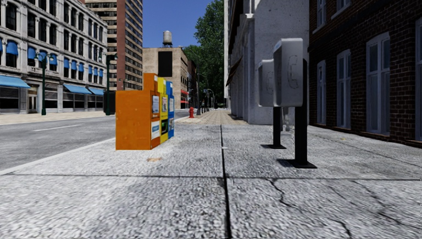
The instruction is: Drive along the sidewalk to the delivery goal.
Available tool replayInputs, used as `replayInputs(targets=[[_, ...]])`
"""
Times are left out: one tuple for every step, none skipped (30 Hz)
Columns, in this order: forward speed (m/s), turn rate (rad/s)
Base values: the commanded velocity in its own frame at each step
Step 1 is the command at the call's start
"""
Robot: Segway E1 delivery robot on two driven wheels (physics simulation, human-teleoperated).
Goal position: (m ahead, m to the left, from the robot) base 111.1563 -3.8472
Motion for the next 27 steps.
replayInputs(targets=[[2.0,0.0],[2.0,0.0],[2.0,0.0],[2.0,0.0],[2.0,0.0],[2.0,0.0],[2.0,0.0],[2.0,0.0],[2.0,0.0],[2.0,0.0],[2.0,0.0],[2.0,0.0],[2.0,0.0],[2.0,0.0],[2.0,0.0],[2.0,0.0],[2.0,0.0],[2.0,0.0],[2.0,0.0],[2.0,0.0],[2.0,0.0],[2.0,0.0],[2.0,0.0],[2.0,0.0],[2.0,0.0],[2.0,0.0],[2.0,0.0]])
